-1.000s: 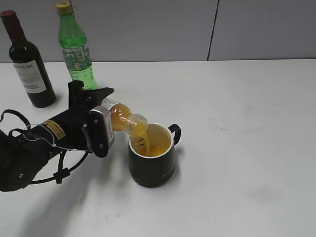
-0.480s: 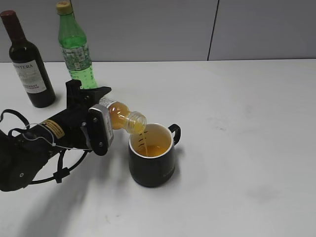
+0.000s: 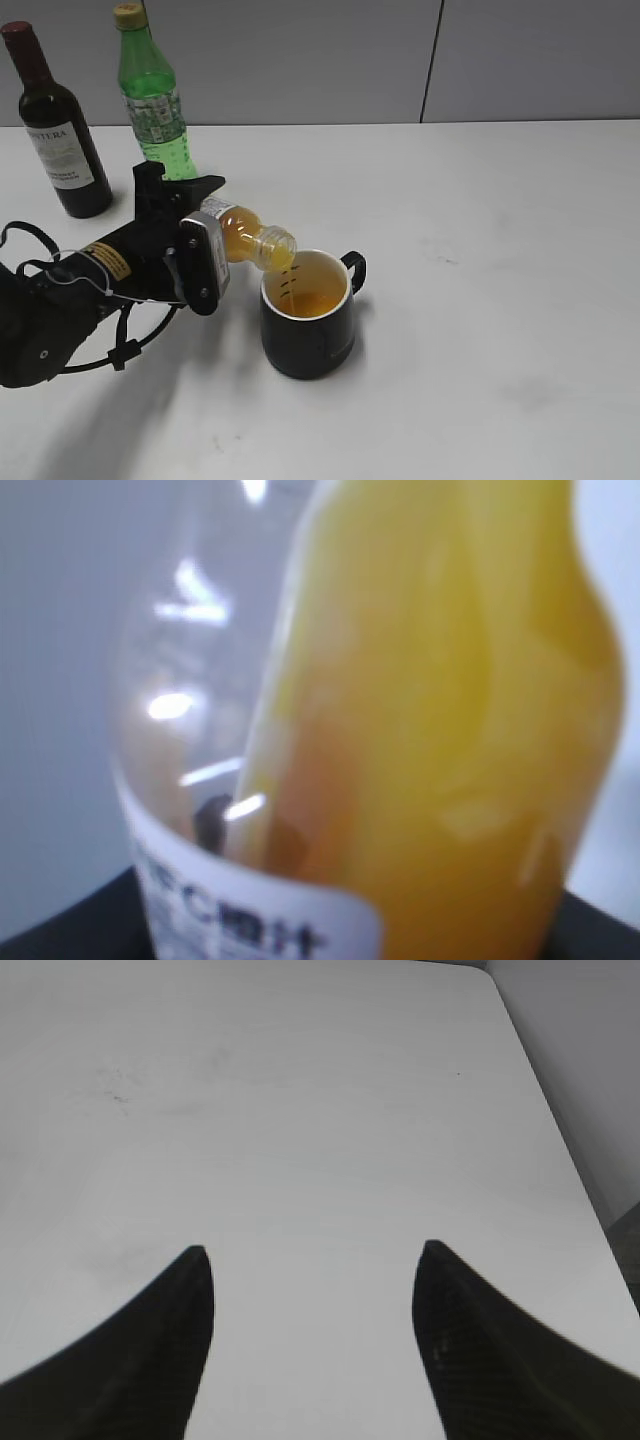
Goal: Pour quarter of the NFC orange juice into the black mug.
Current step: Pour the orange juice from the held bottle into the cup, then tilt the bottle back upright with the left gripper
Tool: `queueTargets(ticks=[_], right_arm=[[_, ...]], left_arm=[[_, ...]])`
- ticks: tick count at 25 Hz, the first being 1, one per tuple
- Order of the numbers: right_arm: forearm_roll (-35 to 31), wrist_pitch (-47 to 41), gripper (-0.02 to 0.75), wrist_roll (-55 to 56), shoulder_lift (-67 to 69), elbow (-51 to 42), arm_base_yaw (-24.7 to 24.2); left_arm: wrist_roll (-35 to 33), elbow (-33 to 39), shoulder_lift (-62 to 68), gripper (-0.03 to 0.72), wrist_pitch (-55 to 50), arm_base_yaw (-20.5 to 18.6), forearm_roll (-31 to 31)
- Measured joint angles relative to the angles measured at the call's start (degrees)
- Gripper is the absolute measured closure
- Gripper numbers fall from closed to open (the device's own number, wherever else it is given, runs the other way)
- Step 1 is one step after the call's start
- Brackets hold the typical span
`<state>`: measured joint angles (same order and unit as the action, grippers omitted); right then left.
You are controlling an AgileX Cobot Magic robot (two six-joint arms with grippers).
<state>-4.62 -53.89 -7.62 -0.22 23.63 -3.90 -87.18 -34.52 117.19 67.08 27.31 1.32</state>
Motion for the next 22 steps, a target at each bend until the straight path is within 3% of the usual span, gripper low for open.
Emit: queueTargets(ticks=[22], right_arm=[[0.0, 0.0, 0.258, 0.0, 0.0, 0.0, 0.0]], left_arm=[[-3.4, 0.0, 0.0, 0.219, 0.0, 0.0, 0.0]])
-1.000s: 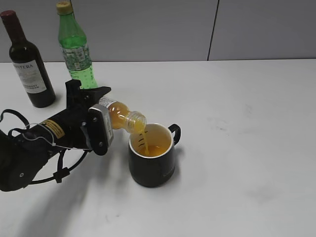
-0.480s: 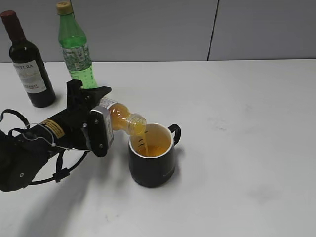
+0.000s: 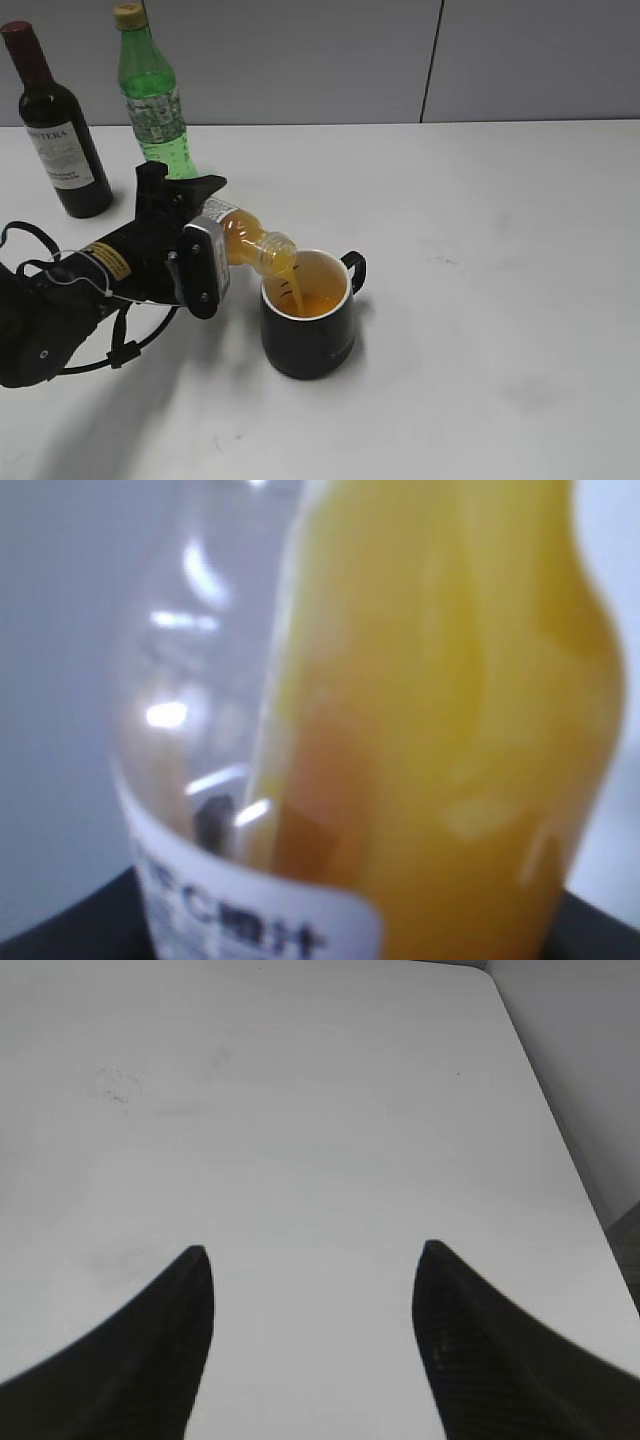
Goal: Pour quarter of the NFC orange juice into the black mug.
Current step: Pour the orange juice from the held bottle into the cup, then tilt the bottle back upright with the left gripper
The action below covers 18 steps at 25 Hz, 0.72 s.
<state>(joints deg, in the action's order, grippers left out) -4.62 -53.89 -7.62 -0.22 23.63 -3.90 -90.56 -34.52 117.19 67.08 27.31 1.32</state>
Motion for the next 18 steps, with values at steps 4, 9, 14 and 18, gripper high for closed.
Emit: queueTargets(ticks=[4, 9, 14, 18], right_arm=[[0.0, 0.0, 0.258, 0.0, 0.0, 0.0, 0.0], [0.0, 0.0, 0.258, 0.0, 0.0, 0.0, 0.0], [0.0, 0.0, 0.258, 0.0, 0.0, 0.0, 0.0], [0.0, 0.0, 0.258, 0.0, 0.0, 0.0, 0.0]], left_arm=[[-0.5, 0.0, 0.0, 0.219, 0.0, 0.0, 0.0], [-0.8, 0.0, 0.0, 0.219, 0.0, 0.0, 0.0], [-1.0, 0.0, 0.0, 0.219, 0.0, 0.0, 0.1], [-1.3, 0.0, 0.0, 0.219, 0.0, 0.0, 0.1]])
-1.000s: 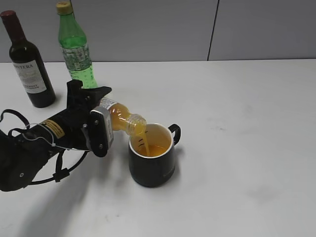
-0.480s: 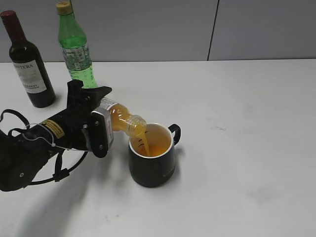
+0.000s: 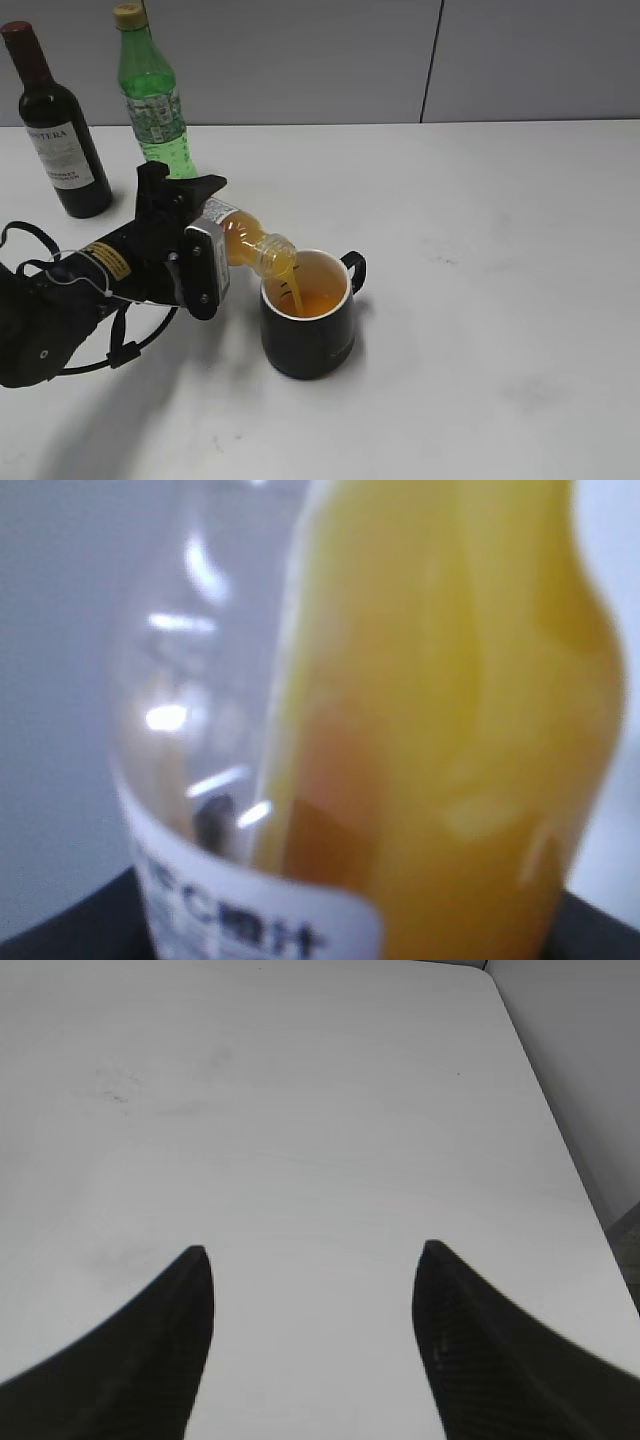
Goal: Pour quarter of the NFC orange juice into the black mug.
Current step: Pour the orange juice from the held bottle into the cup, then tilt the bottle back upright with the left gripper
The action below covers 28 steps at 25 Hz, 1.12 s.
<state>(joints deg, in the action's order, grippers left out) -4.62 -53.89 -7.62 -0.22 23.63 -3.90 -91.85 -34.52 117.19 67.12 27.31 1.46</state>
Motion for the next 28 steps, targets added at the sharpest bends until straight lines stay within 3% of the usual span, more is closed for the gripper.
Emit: queueTargets(ticks=[28], right_arm=[[0.0, 0.0, 0.258, 0.0, 0.0, 0.0, 0.0]], left_arm=[[-0.2, 0.0, -0.2, 0.219, 0.4, 0.0, 0.1]])
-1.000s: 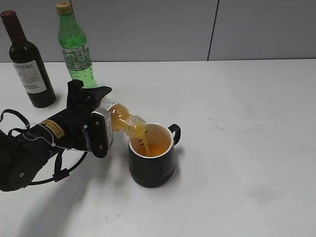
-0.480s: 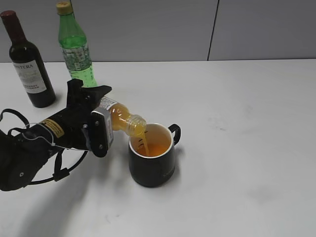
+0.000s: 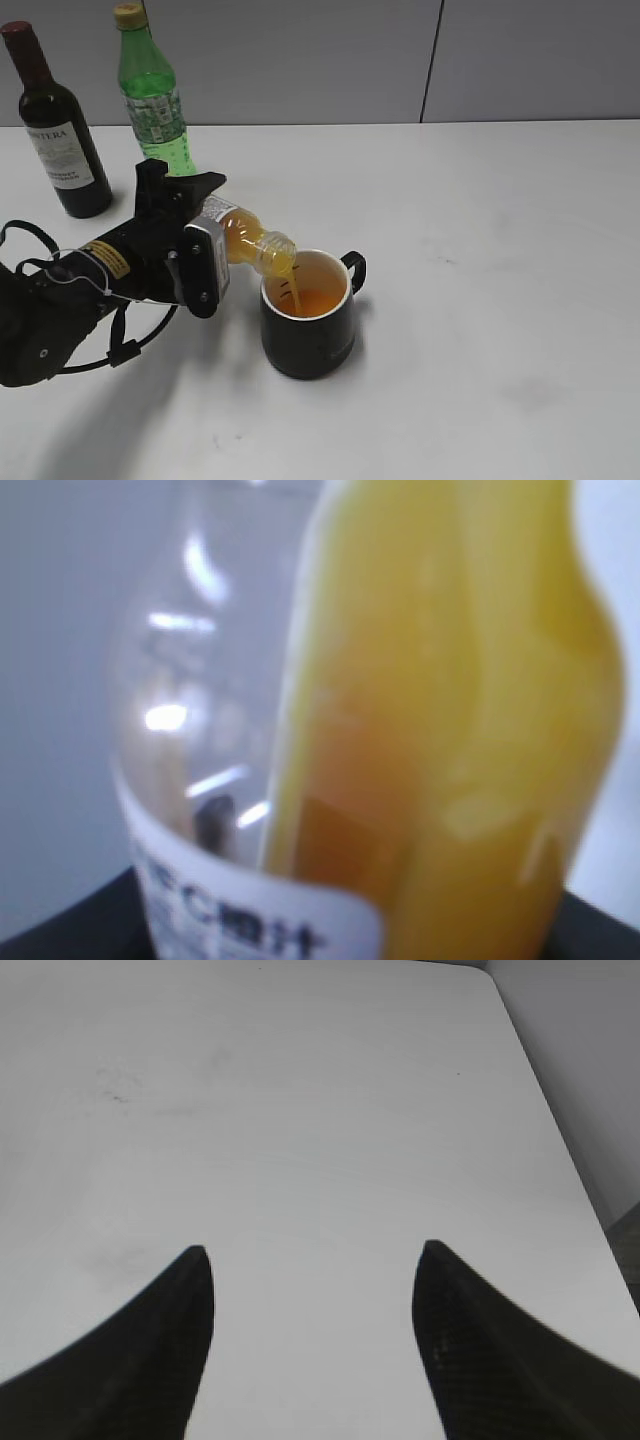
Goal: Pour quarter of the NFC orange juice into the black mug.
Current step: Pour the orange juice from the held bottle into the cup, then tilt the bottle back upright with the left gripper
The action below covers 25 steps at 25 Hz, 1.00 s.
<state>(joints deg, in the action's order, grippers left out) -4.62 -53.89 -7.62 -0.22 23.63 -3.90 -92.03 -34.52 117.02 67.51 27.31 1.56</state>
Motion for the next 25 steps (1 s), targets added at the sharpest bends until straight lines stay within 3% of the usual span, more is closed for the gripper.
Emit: queueTargets(ticks=[25], right_arm=[[0.0, 0.0, 0.258, 0.0, 0.0, 0.0, 0.0]], left_arm=[[0.0, 0.0, 0.0, 0.219, 0.0, 0.0, 0.0]])
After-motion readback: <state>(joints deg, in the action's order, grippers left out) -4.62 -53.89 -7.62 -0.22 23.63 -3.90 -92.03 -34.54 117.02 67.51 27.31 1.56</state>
